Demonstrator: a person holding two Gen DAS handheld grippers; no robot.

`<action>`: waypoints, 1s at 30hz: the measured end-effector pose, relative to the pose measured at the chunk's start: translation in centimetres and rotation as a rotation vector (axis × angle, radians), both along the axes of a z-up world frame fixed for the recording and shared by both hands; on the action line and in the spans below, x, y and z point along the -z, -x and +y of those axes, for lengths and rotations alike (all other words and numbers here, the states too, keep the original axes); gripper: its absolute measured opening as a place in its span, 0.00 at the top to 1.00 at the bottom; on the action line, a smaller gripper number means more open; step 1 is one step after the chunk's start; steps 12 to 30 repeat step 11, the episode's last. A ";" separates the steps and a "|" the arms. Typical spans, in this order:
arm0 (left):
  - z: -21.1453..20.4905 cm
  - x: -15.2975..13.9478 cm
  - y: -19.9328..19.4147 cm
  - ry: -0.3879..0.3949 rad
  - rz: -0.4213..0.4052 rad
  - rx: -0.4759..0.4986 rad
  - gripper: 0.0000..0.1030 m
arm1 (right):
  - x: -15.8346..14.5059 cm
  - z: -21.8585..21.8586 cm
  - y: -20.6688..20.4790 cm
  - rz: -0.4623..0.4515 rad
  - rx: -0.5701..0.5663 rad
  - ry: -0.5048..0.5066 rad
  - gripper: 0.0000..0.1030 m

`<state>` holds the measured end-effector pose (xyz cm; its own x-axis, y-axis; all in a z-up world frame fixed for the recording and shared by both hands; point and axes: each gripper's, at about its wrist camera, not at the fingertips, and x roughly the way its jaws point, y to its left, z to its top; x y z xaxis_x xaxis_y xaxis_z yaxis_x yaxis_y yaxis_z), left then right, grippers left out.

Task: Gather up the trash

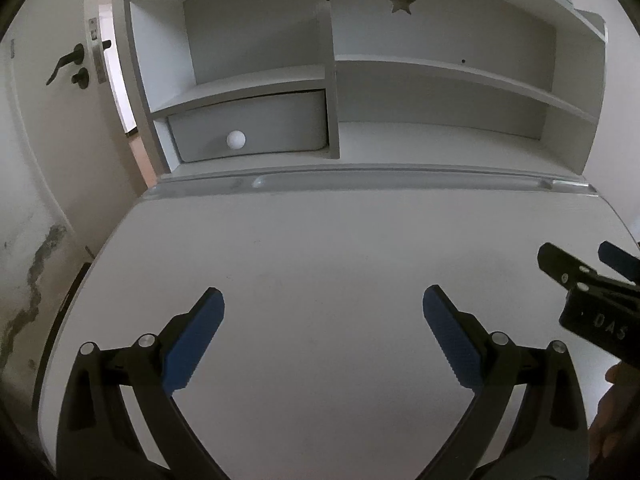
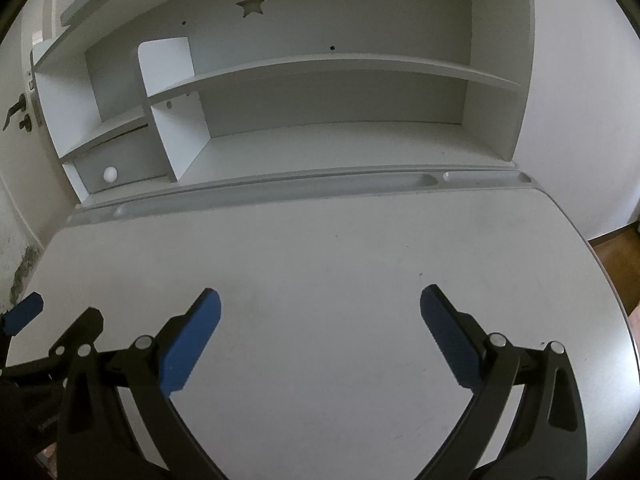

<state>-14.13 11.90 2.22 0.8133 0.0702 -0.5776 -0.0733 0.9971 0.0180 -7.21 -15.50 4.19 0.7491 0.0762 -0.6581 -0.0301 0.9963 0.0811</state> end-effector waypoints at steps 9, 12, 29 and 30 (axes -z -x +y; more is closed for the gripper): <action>0.0 1.3 -2.5 0.002 0.124 -0.002 0.06 | 1.0 0.6 -0.9 0.087 -0.026 0.024 0.06; 0.0 1.6 -2.8 0.015 0.151 0.007 0.06 | 1.5 0.5 -1.3 0.123 -0.019 0.027 0.06; 0.0 1.6 -2.8 0.015 0.151 0.007 0.06 | 1.5 0.5 -1.3 0.123 -0.019 0.027 0.06; 0.0 1.6 -2.8 0.015 0.151 0.007 0.06 | 1.5 0.5 -1.3 0.123 -0.019 0.027 0.06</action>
